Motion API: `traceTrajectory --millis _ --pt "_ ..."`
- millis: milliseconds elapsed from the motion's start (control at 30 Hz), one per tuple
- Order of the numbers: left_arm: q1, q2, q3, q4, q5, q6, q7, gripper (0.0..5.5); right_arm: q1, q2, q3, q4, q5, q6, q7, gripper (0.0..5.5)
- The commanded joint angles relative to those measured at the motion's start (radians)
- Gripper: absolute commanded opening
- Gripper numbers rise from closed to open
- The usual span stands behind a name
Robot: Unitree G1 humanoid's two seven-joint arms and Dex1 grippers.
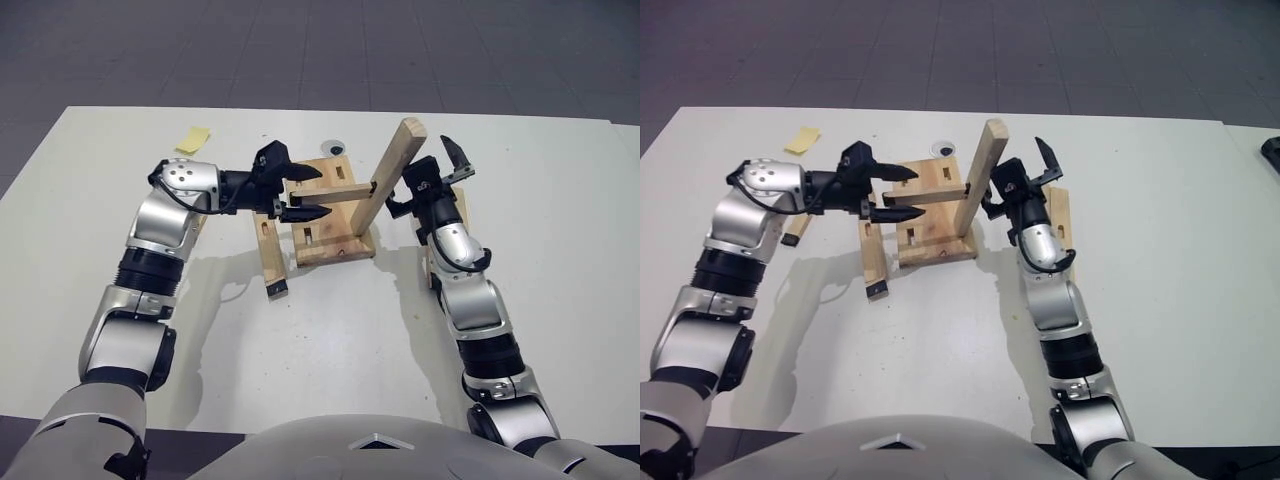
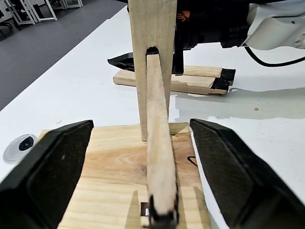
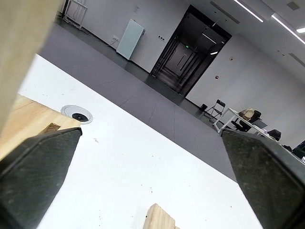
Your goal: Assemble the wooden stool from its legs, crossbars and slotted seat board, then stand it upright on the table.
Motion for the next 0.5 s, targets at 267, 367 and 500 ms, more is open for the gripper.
traceTrajectory --millis 267,367,500 --pt "-0.041 0.094 0.414 -0.237 -0.4 0.224 0.077 5.37 0.012 -0.024 -0.2 -0.074 0.081 0.096 -0.006 5.4" --pt "0.039 0.045 0.512 -0.36 -0.445 0.242 0.266 5.37 0.041 -0.05 -0.248 -0.112 0.113 0.183 0.037 5.4" --pt "0.147 -0.05 0.529 -0.499 -0.432 0.241 0.501 5.37 0.128 -0.069 -0.265 -0.147 0.141 0.265 0.083 5.4"
